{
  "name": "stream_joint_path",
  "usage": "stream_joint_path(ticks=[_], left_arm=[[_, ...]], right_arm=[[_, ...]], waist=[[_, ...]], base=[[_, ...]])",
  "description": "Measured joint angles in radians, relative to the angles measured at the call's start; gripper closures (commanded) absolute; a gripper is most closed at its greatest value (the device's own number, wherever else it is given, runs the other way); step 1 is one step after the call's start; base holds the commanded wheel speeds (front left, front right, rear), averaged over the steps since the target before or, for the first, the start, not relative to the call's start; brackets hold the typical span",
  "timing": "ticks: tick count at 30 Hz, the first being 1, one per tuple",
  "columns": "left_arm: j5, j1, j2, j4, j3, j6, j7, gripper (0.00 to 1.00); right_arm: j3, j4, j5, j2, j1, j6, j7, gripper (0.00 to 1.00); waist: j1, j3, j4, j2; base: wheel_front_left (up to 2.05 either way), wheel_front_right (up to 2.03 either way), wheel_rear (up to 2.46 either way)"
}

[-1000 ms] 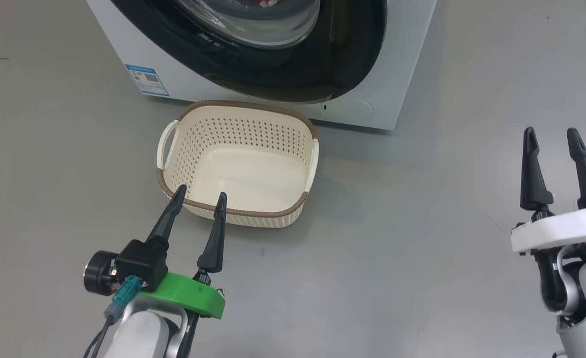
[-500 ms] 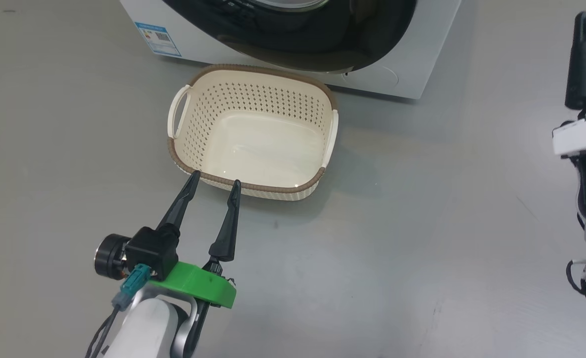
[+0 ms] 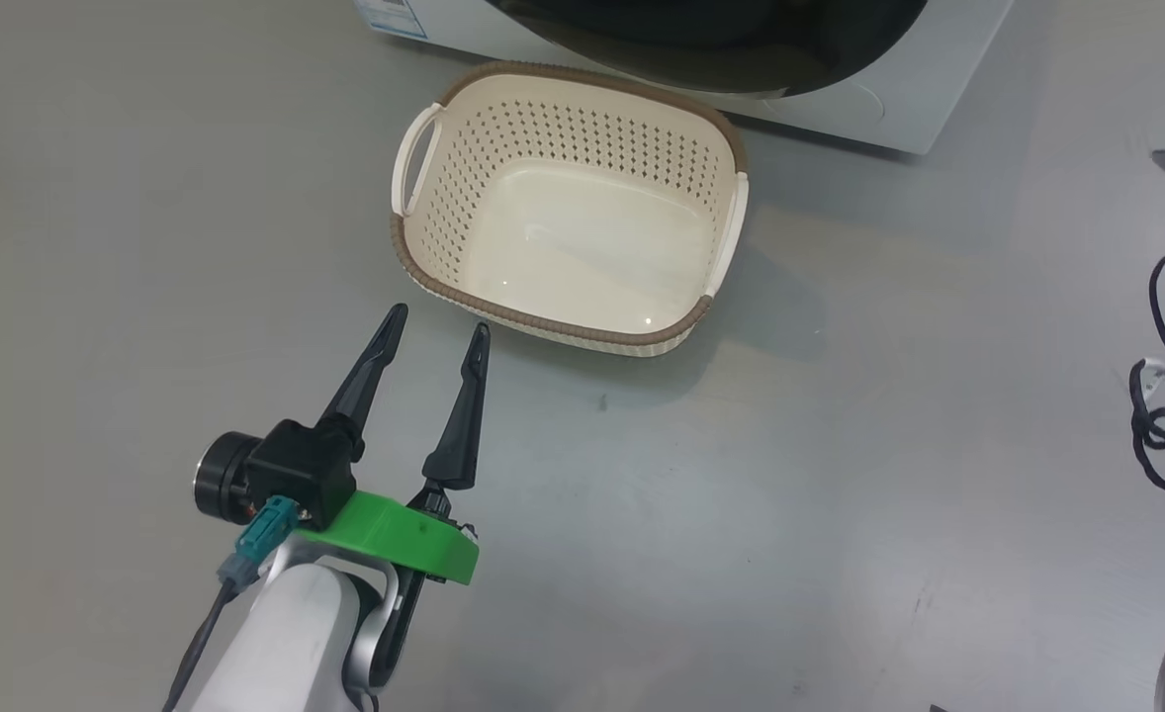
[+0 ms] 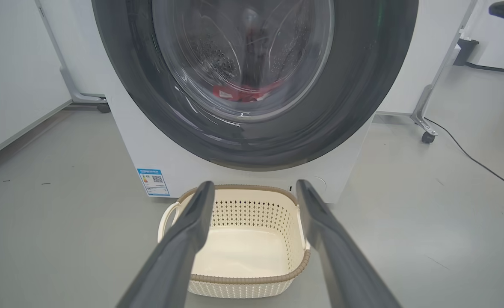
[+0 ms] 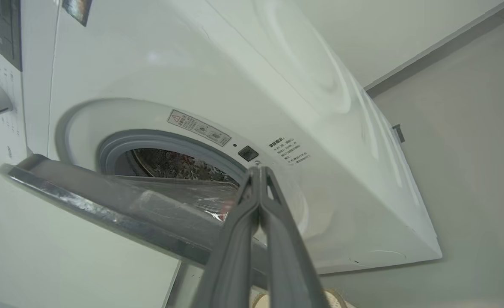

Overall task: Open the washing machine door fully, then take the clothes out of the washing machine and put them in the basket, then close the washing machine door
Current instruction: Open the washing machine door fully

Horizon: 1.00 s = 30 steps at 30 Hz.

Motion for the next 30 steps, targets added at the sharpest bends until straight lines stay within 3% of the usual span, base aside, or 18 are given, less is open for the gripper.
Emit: stream_joint_path(ticks=[9,30], left_arm=[[-0.013,-0.017,-0.001,0.0,-0.019,0.0,0.0,0.0],[-0.029,-0.029,-0.003,0.004,-0.053,0.002,0.0,0.0]], right_arm=[[-0.04,0.108,0.182,0.06,-0.16,-0.061,0.15,1.0],[-0.078,0.316,0.302,0.046,-0.33,-0.104,0.348,1.0]], waist=[[0.0,0.035,0.048,0.0],[0.0,0.052,0.115,0.0]], base=[[0.0,0.0,0.0],[0.0,0.0,0.0]])
